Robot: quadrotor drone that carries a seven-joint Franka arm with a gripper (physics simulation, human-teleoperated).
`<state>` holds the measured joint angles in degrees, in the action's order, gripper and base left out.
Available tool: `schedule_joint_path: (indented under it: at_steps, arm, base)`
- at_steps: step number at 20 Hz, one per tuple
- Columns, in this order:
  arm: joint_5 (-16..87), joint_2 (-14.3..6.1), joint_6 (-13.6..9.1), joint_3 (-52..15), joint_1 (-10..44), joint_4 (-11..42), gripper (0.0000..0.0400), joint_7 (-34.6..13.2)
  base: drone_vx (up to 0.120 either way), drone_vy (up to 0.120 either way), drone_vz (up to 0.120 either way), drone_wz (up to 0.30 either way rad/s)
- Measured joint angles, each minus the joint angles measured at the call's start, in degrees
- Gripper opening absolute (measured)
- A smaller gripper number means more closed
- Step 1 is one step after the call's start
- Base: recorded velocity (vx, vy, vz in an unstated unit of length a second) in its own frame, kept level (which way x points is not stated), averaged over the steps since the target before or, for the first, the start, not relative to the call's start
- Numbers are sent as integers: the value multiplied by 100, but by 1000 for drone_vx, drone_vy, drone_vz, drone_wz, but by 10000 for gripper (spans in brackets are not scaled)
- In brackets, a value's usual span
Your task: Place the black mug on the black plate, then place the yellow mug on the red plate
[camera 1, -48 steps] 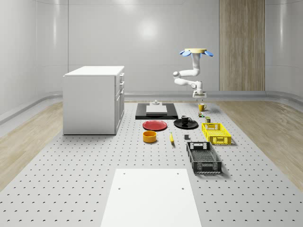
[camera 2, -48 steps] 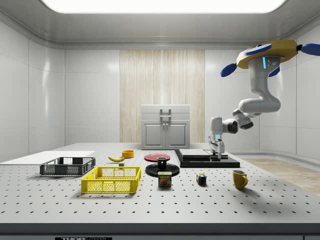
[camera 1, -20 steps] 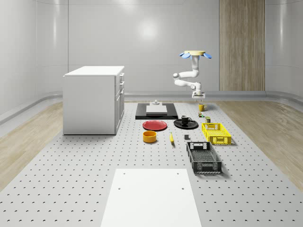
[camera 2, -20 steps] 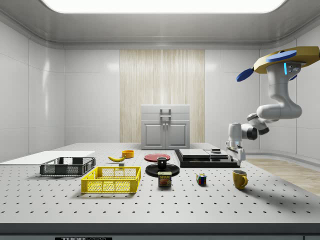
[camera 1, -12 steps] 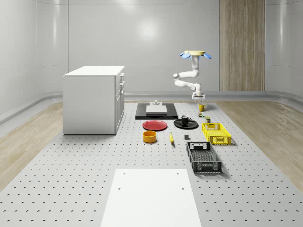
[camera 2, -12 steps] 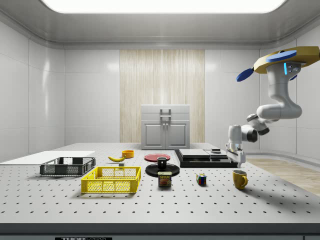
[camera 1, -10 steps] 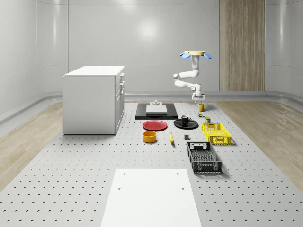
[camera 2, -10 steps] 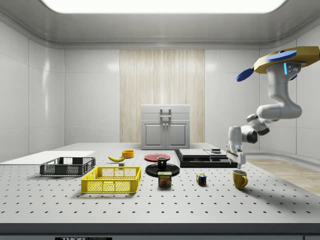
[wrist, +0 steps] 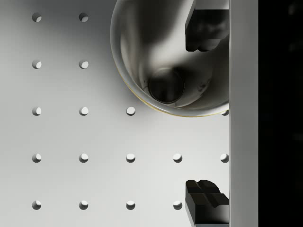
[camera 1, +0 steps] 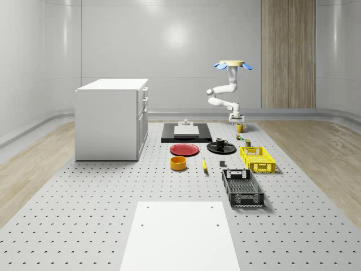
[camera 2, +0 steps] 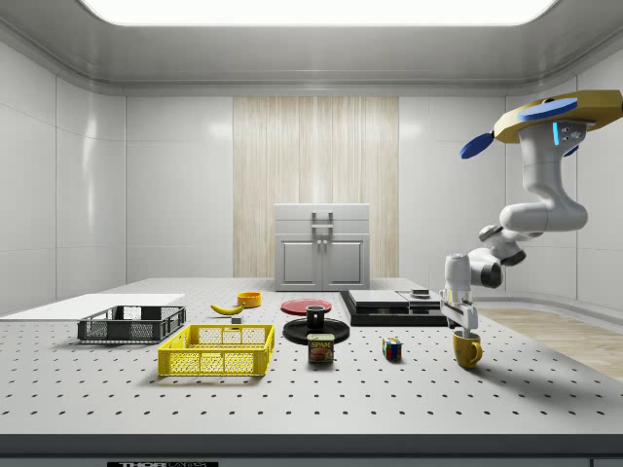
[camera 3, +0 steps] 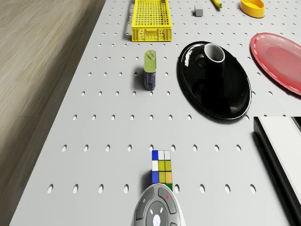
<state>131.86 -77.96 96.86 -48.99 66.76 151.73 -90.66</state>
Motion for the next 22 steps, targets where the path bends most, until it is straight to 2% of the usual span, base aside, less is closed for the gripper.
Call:
schedule_joint_path:
  at_steps: [14,15,17,19,22]
  arm:
    - [183,90,4,168,-101,-45,400,76]
    - [189,96,-1,172,-109,-43,336,81]
    - [200,108,-12,178,-124,-41,247,91]
    - [209,121,-23,184,-138,-39,193,101]
    - [223,139,-40,191,-158,-36,149,116]
  base:
    - [0,0,0,0]
    - [0,0,0,0]
    - [0,0,0,0]
    - [0,0,0,0]
    - [0,0,0,0]
